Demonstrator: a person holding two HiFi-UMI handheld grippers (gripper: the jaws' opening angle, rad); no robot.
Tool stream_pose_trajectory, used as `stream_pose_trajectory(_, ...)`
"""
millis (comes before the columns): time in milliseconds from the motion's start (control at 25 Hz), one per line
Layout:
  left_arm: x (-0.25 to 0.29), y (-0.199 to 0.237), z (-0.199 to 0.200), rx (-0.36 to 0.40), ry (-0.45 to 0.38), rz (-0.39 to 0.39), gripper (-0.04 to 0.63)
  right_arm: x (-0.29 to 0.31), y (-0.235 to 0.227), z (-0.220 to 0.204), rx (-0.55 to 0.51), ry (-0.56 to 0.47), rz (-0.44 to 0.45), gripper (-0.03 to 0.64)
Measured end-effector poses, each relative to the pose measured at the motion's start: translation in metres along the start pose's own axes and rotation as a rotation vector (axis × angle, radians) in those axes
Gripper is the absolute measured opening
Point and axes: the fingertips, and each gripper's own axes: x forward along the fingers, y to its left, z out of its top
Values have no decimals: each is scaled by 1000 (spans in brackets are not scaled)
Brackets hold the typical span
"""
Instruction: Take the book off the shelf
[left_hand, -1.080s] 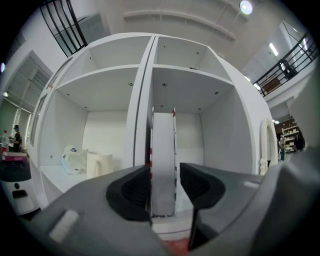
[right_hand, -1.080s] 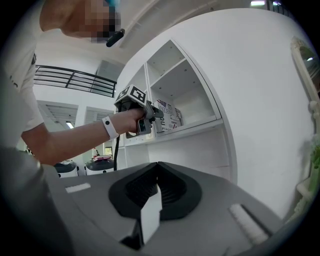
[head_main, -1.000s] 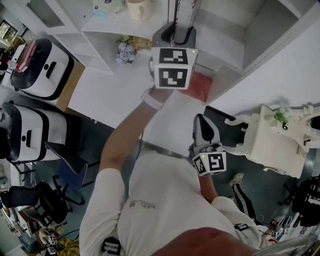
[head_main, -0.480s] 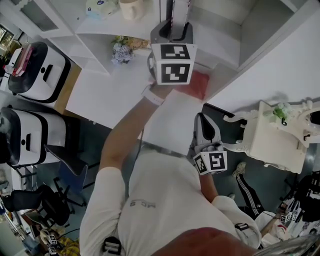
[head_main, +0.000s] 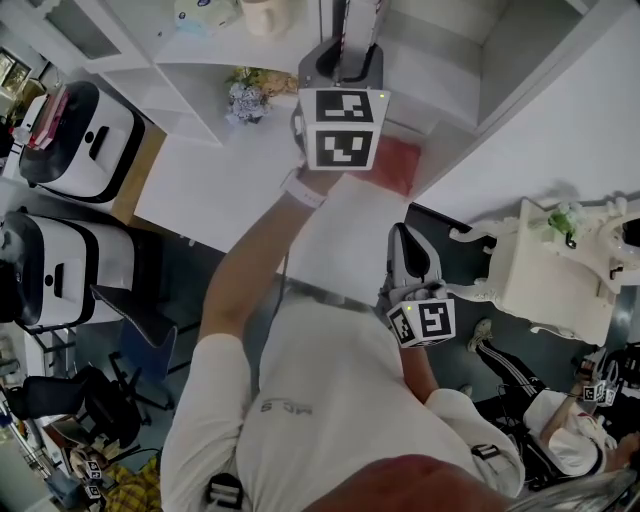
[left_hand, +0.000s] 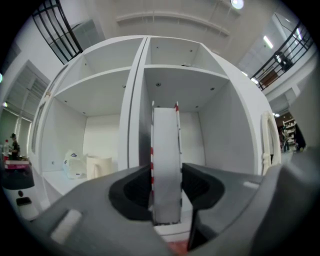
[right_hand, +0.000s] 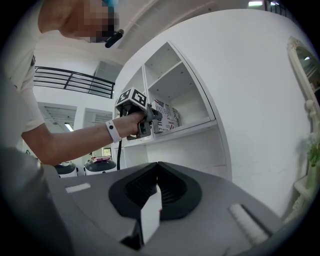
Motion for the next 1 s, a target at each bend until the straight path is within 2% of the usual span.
stream_pose_trajectory(640, -64, -7, 2, 1, -51, -24, 167, -21, 23, -5, -5, -7, 32, -2)
stream_pose_trajectory(1000, -122, -2, 4, -16, -100, -20, 167, -21, 31, -12, 2, 7, 52, -2)
